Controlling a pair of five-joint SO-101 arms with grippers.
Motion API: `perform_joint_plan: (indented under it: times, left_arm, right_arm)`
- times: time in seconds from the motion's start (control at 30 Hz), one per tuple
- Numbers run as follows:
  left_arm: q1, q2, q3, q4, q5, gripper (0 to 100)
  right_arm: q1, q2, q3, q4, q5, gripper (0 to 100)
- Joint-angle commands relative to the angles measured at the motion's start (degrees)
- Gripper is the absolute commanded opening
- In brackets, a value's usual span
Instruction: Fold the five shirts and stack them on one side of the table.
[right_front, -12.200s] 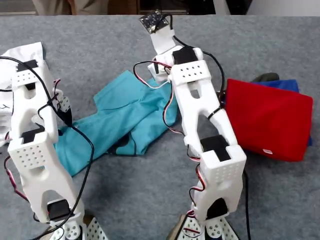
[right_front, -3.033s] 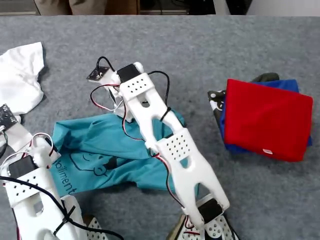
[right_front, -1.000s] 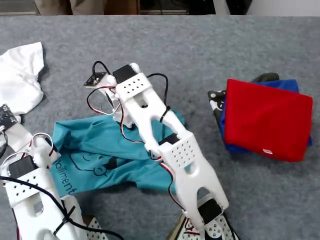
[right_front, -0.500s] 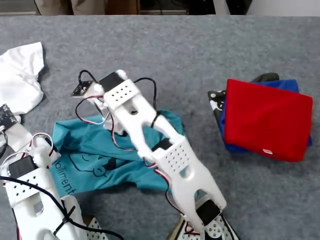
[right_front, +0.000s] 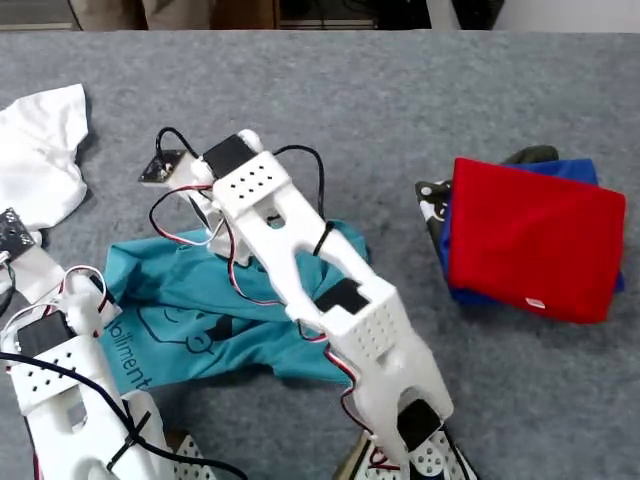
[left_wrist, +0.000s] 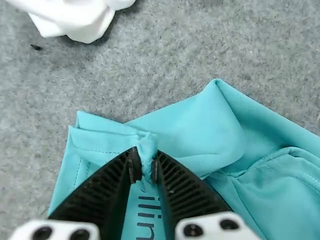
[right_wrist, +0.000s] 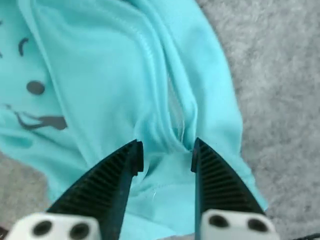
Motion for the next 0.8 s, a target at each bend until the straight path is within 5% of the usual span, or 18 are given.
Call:
perform_joint_plan:
  times: [0.0,0.77]
  left_arm:
    - [0.1,-0.2,-0.4,-0.3,0.6,2]
    - [0.0,0.0,-0.4,-0.3,0.4,2]
  right_arm:
    - [0.8,-6.2,3.5,0.9,-0.2,16.3]
    - [1.1,1.7,1.6,-5.3,-0.2,15.4]
